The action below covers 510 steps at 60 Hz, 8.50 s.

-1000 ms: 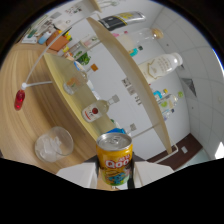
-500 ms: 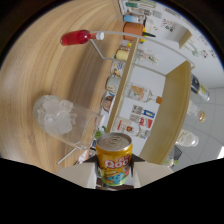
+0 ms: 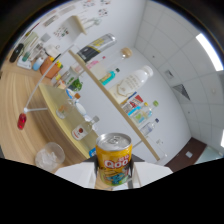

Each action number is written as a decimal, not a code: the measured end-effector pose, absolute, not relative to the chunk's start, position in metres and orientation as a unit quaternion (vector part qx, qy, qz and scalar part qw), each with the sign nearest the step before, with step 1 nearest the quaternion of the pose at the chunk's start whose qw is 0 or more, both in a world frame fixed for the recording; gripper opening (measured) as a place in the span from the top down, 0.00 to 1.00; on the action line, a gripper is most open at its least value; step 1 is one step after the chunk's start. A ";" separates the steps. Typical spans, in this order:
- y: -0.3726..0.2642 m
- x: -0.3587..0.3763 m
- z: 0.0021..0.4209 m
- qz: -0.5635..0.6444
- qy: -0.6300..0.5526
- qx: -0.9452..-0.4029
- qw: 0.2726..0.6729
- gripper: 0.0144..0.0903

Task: Make me a cup of Vodka Sunrise.

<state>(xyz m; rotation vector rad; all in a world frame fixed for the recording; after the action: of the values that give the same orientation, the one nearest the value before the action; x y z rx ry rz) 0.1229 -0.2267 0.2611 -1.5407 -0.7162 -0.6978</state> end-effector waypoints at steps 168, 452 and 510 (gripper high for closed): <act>-0.160 -0.047 0.224 0.028 -0.005 -0.800 0.599 0.16; -0.150 0.123 0.402 0.022 -0.016 -0.746 0.665 0.72; -0.198 0.118 0.186 -0.411 -0.451 -0.645 0.460 0.72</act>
<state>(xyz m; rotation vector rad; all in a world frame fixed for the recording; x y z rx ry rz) 0.1178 -0.1984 0.1858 -1.5877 -1.1099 -1.0121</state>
